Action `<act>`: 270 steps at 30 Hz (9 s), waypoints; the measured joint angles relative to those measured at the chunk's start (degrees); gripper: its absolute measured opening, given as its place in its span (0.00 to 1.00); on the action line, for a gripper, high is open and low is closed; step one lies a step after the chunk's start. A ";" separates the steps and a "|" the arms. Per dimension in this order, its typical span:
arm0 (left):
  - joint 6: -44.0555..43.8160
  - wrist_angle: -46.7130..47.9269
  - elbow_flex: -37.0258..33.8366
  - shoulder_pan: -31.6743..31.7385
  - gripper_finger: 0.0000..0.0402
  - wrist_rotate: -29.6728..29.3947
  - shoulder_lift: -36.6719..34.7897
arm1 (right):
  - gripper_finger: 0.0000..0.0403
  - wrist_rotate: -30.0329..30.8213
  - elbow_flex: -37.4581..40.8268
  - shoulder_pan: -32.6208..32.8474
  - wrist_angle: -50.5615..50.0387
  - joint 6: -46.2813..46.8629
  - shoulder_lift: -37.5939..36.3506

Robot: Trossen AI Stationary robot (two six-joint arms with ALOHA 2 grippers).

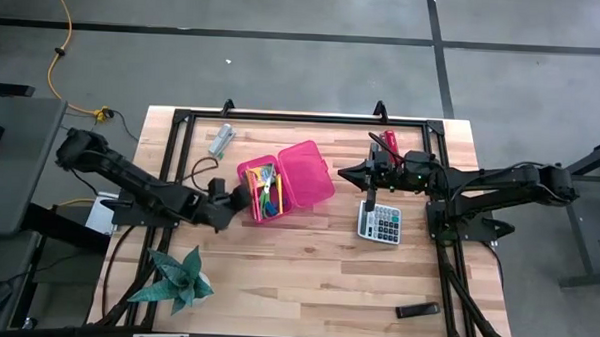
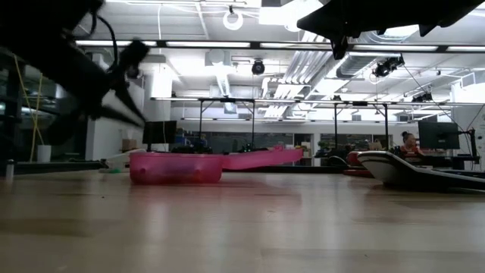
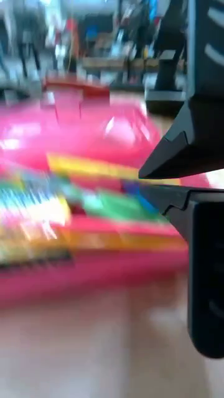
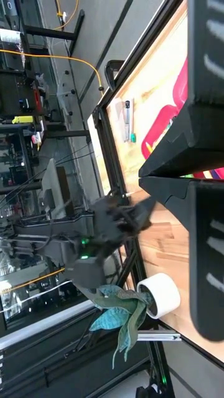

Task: Pack school essentials
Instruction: Put the green eraser into the pink pencil box, then adjust the pink pencil box

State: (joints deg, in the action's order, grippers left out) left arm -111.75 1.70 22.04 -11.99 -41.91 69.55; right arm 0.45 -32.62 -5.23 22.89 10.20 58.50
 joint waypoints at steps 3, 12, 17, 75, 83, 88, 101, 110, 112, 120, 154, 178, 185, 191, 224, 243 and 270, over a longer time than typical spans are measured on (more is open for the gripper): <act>11.88 -1.29 0.00 0.24 0.04 -4.22 -6.93 | 0.00 0.00 0.00 0.00 -0.01 0.00 0.00; 66.59 -22.34 0.05 9.12 0.04 9.68 -27.36 | 0.00 0.00 0.00 0.00 -0.01 0.11 0.00; 80.70 -19.74 4.44 16.68 0.02 21.70 -31.29 | 0.00 -0.02 0.00 0.00 0.03 0.24 0.00; 86.42 25.26 13.23 51.83 0.47 32.23 -8.03 | 0.00 0.46 0.02 0.00 3.37 -0.15 0.00; 85.88 23.40 13.18 60.79 0.44 33.44 3.33 | 0.00 0.46 0.02 0.00 3.40 0.24 0.00; 88.41 21.17 13.21 64.57 0.44 36.90 7.90 | 0.00 0.46 0.02 0.00 3.40 1.36 -0.01; 86.45 23.05 14.34 63.56 0.44 29.17 9.33 | 0.00 1.07 0.02 0.00 3.20 1.84 0.00; 85.97 28.75 14.32 62.11 0.44 23.95 9.32 | 0.00 1.09 0.02 0.00 3.22 1.81 -0.01; 84.73 27.47 14.32 61.83 0.44 26.95 9.33 | 0.00 1.09 0.01 0.00 3.19 1.81 0.00; 81.85 26.78 14.32 61.48 0.43 26.90 11.25 | 0.00 1.09 0.02 0.00 3.05 1.79 -0.02; 76.28 27.13 14.71 57.20 0.03 29.37 11.18 | 0.00 1.07 0.02 0.02 1.25 1.36 0.00; 85.18 -25.59 6.17 16.18 0.01 32.92 -21.63 | 0.00 -0.80 0.02 0.04 1.67 1.38 0.00; 89.59 -29.83 3.89 12.61 0.01 30.47 -21.31 | 0.00 -2.86 0.02 0.04 2.19 1.44 -0.02; 90.01 -29.77 3.89 13.14 0.02 29.89 -21.27 | 0.00 -2.86 0.02 0.04 2.24 1.57 -0.02; 71.82 -16.08 6.29 19.78 0.02 30.72 14.15 | 0.00 -2.45 0.02 0.04 4.16 2.84 -0.01; 74.97 -1.80 12.33 25.04 0.24 33.98 13.55 | 0.00 -2.43 0.02 0.04 3.42 2.84 0.00; 97.93 -21.40 12.33 14.05 0.00 26.89 -32.25 | 0.00 6.63 0.02 -11.16 -13.69 36.33 19.73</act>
State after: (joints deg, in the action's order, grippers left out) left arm -13.82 -19.70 34.37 2.07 -15.01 37.30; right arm 7.08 -32.60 -16.39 9.20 46.52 78.23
